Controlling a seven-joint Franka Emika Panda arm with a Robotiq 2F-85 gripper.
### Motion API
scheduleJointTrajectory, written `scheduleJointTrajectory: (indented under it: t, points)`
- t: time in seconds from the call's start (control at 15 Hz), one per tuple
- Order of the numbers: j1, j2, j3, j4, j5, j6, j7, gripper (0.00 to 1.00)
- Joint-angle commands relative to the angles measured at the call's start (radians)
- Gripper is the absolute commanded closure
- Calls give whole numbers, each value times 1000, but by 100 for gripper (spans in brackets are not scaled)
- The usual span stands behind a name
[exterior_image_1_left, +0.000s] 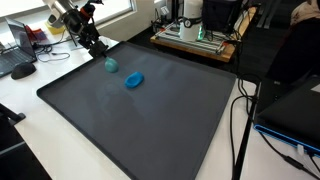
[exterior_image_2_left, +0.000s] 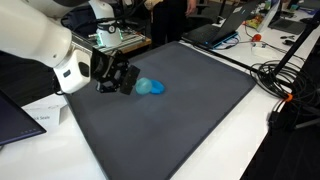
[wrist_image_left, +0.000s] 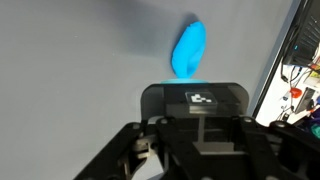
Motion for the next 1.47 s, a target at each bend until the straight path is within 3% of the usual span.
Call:
scheduleJointTrajectory:
  t: [0.0, 0.27, 0.6, 1.13, 1.4]
  points:
    - [14, -131, -33, -132, 15, 58, -40, 78]
    - [67, -247, -57, -213, -20, 97, -16, 78]
    - [212, -402, -77, -320, -189, 166, 107, 78]
    - [419, -582, -44, -477, -504, 263, 403, 78]
    - [480, -638, -14, -528, -586, 255, 451, 78]
